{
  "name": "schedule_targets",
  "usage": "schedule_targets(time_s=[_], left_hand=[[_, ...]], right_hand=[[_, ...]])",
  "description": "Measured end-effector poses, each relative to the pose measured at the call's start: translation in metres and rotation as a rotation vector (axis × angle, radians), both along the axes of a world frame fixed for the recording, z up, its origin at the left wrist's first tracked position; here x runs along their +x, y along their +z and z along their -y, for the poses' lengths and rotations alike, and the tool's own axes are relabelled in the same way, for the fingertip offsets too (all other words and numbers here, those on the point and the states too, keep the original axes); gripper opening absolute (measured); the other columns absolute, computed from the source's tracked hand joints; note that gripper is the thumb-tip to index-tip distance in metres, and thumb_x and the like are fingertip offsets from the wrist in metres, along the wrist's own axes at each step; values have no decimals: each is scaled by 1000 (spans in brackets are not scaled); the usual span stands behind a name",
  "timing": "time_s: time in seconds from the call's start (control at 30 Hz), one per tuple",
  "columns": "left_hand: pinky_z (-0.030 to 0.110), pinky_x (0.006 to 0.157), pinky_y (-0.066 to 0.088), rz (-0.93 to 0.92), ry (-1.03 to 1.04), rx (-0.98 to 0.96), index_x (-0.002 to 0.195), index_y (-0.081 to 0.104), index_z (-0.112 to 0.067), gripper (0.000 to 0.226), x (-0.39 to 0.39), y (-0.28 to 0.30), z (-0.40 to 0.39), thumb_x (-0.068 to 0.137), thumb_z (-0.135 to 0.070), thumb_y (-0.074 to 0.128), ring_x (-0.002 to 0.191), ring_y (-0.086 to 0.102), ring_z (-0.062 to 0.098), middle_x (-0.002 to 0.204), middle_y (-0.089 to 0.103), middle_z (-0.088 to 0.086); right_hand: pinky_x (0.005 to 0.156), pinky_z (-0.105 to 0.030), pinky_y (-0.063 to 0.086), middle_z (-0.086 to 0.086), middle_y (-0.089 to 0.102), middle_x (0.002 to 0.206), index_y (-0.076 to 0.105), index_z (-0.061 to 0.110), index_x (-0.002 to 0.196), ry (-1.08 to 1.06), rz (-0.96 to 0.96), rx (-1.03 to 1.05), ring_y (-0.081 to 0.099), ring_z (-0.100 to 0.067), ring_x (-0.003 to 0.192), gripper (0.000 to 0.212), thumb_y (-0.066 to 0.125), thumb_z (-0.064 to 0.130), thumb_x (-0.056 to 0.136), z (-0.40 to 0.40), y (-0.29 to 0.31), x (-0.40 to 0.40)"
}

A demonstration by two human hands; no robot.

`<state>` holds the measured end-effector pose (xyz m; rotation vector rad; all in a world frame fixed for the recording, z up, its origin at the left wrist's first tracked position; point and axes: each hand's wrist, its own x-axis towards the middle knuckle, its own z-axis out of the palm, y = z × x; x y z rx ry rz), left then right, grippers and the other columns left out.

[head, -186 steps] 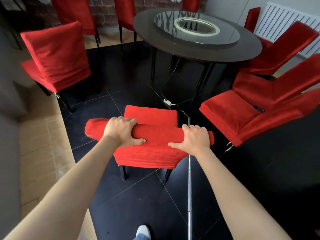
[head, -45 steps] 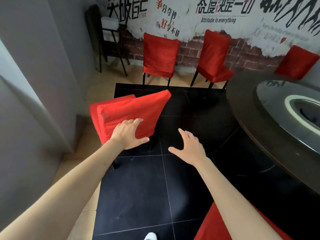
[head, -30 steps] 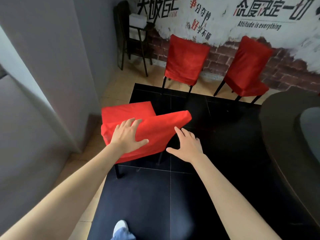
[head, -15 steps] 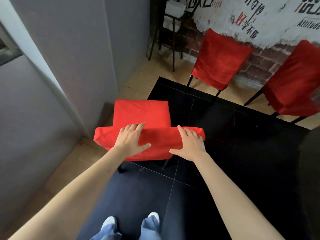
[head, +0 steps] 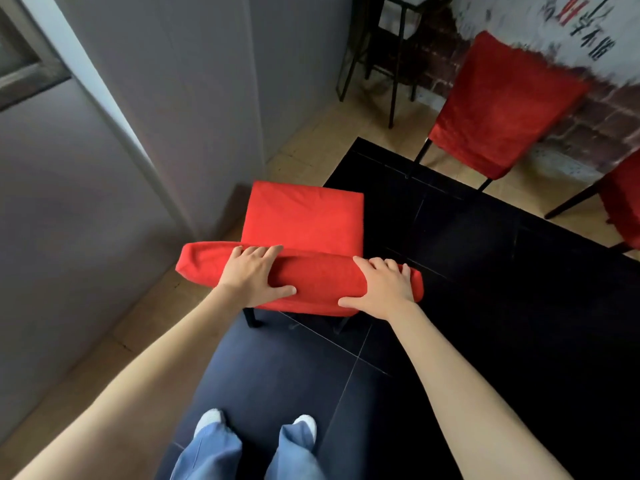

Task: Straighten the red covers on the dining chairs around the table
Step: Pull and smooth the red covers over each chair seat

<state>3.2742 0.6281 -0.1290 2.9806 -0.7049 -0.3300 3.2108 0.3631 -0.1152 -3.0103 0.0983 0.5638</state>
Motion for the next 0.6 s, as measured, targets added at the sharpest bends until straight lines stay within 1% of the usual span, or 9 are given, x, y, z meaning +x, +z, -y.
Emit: schedule_targets(time_s=[0.07,0.13,0.2,0.3,0.6], left_hand=[[39,106,28,25,2,9,146,31,-24,101,-1,-3,-2,68,-88,36,127,47,21,134,54,-1],[38,103,29,55,3,11,142,38,-26,105,-1,-4,-2,61,-92,24,121,51,22,126,58,-2],[38,101,31,71,-4,7,137,43,-27,106,-1,-6,-3,58,-92,18,117,53,22,121,60,-3],[38,98,34,73,-21,-15,134,46,-29,103,0,-7,-6,58,-92,19,115,54,22,116,61,-3],[36,94,35,74,-166,-55,129,48,-35,92,2,-9,-24,61,-92,26,109,54,21,114,60,-6]], right_hand=[[114,-57,16,-1,39,147,23,35,149,1,14,-3,32,-28,136,102,51,86,65,-1,-1,1],[112,-55,19,0,42,145,26,35,148,-2,22,-13,35,-27,133,101,50,87,65,-2,-1,1],[112,-55,19,0,43,143,27,36,147,-15,35,-26,36,-27,132,99,49,87,65,-4,-2,-2],[113,-56,18,0,43,144,28,35,147,-45,51,-38,36,-27,133,97,48,86,67,-10,-2,-7],[111,-56,19,3,48,138,33,38,143,-195,85,-64,39,-26,129,92,50,85,66,-39,-4,-41]])
